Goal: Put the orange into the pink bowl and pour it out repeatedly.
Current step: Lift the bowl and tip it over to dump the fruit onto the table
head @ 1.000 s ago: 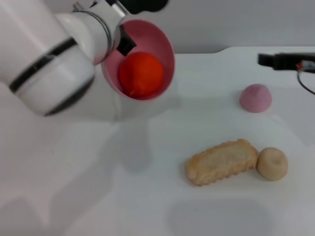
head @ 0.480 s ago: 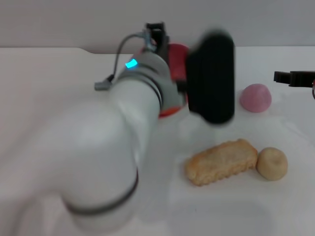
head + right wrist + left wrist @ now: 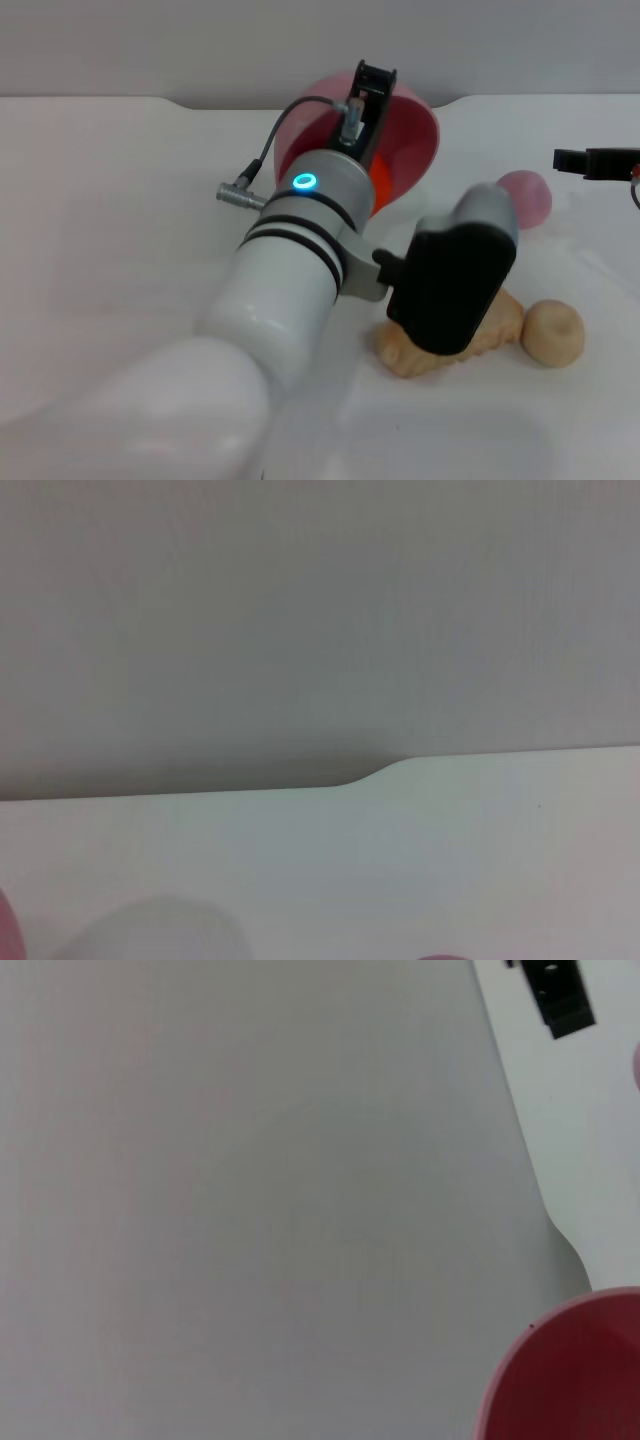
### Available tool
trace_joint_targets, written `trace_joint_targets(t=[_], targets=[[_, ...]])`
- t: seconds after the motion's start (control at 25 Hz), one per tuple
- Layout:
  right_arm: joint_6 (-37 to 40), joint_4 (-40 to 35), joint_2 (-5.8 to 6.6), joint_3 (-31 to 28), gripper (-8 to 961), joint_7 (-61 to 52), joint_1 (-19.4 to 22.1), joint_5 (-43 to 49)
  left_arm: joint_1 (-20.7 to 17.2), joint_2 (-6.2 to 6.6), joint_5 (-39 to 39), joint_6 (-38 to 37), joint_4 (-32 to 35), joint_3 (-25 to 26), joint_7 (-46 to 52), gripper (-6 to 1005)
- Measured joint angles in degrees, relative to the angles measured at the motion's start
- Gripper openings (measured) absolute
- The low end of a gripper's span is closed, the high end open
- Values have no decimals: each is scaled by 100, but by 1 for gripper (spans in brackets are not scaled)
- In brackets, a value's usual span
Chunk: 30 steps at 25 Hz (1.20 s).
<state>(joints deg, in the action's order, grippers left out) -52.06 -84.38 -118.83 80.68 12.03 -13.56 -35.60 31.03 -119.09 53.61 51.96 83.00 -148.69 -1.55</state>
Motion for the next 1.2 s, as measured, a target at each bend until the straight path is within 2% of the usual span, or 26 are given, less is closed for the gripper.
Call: trace_joint_targets(t=[0.2,0.6,0.76,0.92,1.04,1.12,1.16,1.2], targets=[[-20,1,0,-7,547,1,-1,0,-15,0,405,-160,-255,-142,4,42],[-41,3,0,7,550,1,-27,-32,-40,-1,635,-201,-385,-159,65,43],[-41,24,0,25,552,1,-25,-55,-34,-1,569,-160,-248,1,834,43],[-38,28,-6,30,553,0,-19,-59,-66,-2,110,-136,102,407,1427,43],[-35,28,-7,34,554,1,-17,-61,-67,16,-1065,82,614,1138,1631,43],[-35,28,-8,53,555,0,-18,-62,-57,25,-1326,143,702,1270,1607,43],[-35,28,-8,66,555,0,-20,-62,-30,49,-2024,352,963,1634,1434,43],[-35,28,-9,90,556,0,-28,-62,-29,51,-2268,451,1049,1781,1365,43]])
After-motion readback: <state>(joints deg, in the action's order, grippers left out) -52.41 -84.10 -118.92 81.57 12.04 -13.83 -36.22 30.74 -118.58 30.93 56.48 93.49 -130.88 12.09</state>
